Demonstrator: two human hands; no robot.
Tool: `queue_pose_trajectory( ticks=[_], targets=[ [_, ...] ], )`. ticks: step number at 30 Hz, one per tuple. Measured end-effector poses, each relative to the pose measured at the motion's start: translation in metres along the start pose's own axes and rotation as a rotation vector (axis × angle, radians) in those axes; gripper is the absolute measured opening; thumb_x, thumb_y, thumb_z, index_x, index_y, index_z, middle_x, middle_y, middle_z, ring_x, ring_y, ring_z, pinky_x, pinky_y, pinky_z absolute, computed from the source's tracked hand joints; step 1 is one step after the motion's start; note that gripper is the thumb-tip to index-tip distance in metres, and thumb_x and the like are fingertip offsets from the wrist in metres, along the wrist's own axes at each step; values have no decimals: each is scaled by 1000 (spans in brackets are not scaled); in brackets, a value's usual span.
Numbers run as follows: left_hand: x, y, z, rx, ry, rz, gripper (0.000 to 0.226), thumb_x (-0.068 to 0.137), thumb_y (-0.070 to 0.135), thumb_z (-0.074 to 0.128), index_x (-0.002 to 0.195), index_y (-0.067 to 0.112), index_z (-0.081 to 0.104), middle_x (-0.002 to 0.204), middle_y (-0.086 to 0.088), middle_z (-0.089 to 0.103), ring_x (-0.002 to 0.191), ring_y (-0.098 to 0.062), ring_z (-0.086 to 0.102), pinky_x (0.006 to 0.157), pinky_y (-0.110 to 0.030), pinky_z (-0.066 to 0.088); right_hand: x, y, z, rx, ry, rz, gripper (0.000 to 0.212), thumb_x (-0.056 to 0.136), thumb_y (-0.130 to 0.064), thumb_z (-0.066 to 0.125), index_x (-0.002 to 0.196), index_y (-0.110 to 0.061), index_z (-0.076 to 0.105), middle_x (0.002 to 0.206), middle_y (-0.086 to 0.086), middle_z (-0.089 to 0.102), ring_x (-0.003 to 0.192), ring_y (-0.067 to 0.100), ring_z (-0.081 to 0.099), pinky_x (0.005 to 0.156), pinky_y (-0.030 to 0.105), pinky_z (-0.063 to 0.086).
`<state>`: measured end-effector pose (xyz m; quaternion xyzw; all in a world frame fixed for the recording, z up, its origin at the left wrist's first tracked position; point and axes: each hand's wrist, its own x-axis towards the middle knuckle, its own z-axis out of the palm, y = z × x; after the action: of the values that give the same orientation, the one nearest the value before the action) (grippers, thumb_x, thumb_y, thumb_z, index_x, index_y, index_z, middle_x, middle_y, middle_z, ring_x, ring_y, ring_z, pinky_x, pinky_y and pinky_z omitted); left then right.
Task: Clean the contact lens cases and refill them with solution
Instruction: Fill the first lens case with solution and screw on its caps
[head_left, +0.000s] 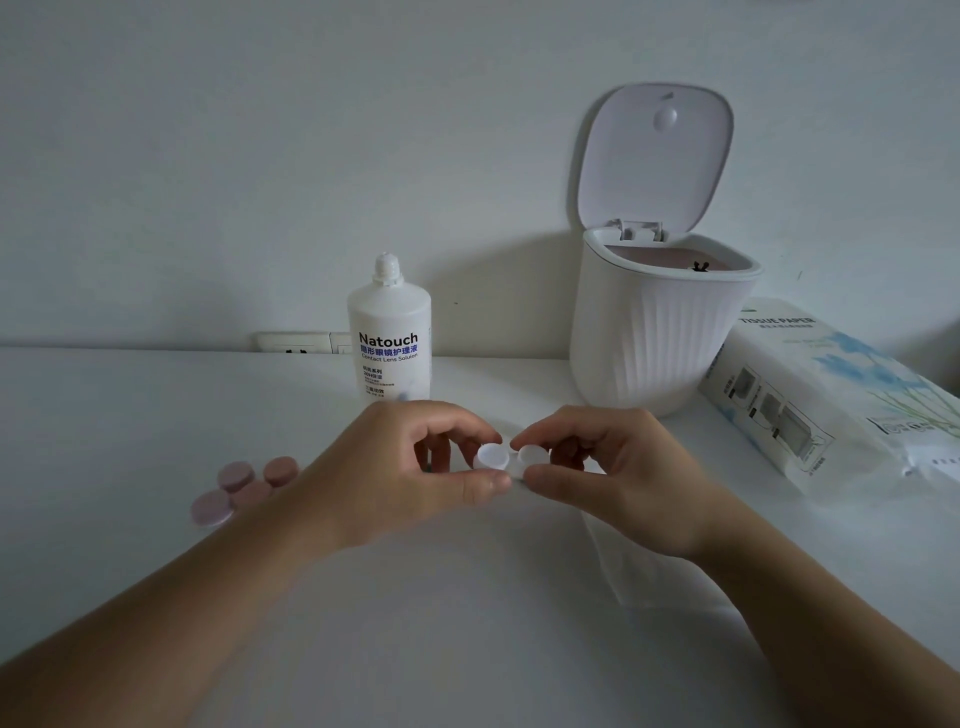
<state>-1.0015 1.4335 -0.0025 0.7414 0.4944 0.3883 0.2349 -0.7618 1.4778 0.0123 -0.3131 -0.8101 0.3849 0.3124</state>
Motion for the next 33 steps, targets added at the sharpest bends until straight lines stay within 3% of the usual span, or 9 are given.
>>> queue_pose_trajectory(
  ticks=[6,11,13,16,19,23,26,29,33],
  targets=[
    [0,1,0,-71,-26,-62,30,70,60,74,93,41,76,68,12,63,61,-9,52,57,-19,44,0,-1,1,-17,-12,9,18,85,-19,80,102,-24,78,81,-11,69,72,12,59,75,36,53],
    [-1,1,-4,-98,-38,-97,34,67,61,75,92,39,76,73,6,66,64,-8,54,61,-20,45,4,3,-2,15,102,39,14,92,-27,71,105,-25,77,82,-11,74,74,8,66,72,23,54],
    [-1,1,-5,-107,-70,-89,32,69,59,75,92,37,77,69,11,65,62,-9,52,59,-22,44,7,10,-2,-77,201,70,10,93,-23,70,97,-29,77,81,-15,73,69,8,65,66,18,53],
    [-1,3,-6,-114,-105,-79,32,71,58,76,94,37,77,71,7,67,62,-20,53,59,-28,45,9,18,3,-281,249,96,4,86,-35,75,89,-36,72,72,-23,65,55,2,53,55,9,41],
    [-1,4,-7,-108,-131,-53,29,73,57,76,95,37,77,76,-3,69,68,-32,55,60,-36,47,11,23,5,-432,210,157,29,75,-58,73,96,-38,71,71,-10,63,60,0,53,54,14,39],
    [0,3,-6,-133,-163,-73,29,73,54,76,96,36,76,78,-10,68,64,-20,53,61,-34,46,13,24,6,-522,151,217,65,59,-76,55,108,-36,70,71,-8,61,62,2,54,60,26,46],
    [0,2,-6,-150,-190,-92,24,75,48,77,95,35,75,79,1,71,66,-16,55,62,-36,48,14,22,8,-570,114,236,77,53,-74,45,113,-33,71,74,-10,59,66,6,54,67,34,51],
    [1,0,-6,-139,-200,-91,16,80,38,80,94,35,74,77,13,71,65,-11,54,62,-30,47,16,19,12,-607,84,241,75,53,-72,45,112,-32,70,74,-11,55,69,6,54,67,33,49],
    [1,-1,-6,-119,-211,-84,15,85,29,80,96,35,73,77,19,70,62,-7,51,59,-23,45,17,20,15,-628,73,234,39,72,-54,68,104,-32,70,74,-11,53,68,6,51,63,30,44]
  ],
)
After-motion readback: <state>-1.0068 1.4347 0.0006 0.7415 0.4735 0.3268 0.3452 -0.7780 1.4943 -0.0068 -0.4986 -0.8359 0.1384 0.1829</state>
